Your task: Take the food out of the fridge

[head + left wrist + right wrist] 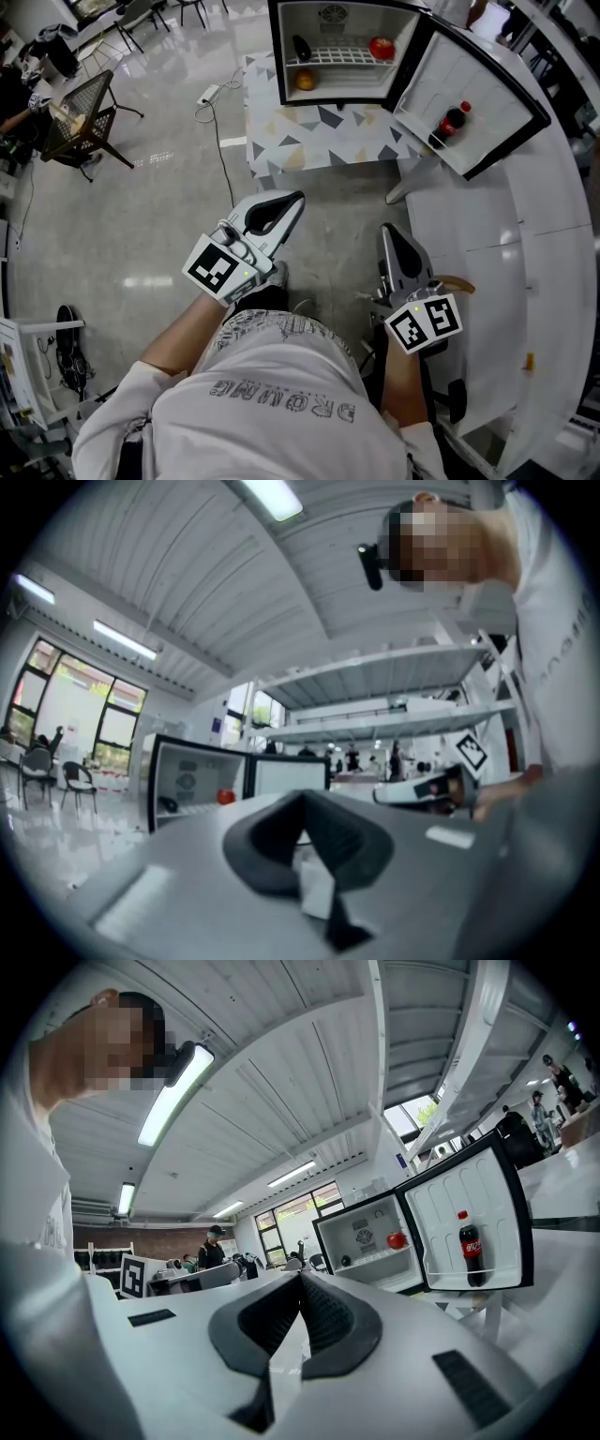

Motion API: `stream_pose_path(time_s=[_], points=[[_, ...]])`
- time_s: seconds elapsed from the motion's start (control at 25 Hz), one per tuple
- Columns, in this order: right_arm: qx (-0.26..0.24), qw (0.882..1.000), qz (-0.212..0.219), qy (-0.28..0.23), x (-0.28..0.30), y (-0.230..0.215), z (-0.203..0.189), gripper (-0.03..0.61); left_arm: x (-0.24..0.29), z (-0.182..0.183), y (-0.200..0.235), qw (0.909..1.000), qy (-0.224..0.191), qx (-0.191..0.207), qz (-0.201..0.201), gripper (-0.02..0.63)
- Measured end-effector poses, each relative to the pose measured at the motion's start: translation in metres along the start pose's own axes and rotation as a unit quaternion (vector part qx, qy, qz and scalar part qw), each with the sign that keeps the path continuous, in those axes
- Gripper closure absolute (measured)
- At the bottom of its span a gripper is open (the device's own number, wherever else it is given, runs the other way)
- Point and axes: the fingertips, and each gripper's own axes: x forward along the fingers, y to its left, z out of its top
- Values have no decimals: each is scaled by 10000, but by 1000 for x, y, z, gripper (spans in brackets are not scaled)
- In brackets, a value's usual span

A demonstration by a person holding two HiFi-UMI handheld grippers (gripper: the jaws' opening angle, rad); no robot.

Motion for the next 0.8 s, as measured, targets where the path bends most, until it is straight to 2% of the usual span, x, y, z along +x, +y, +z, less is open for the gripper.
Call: stream_pose_path(time_s=[0.36, 0.8], points=[[8, 10000, -1, 58, 18, -19, 0, 578, 20, -8, 16, 10000, 2, -77, 24, 606], [43, 9999, -37, 144, 71, -48, -1, 578, 52, -24, 66, 9998, 89, -149, 13, 606]])
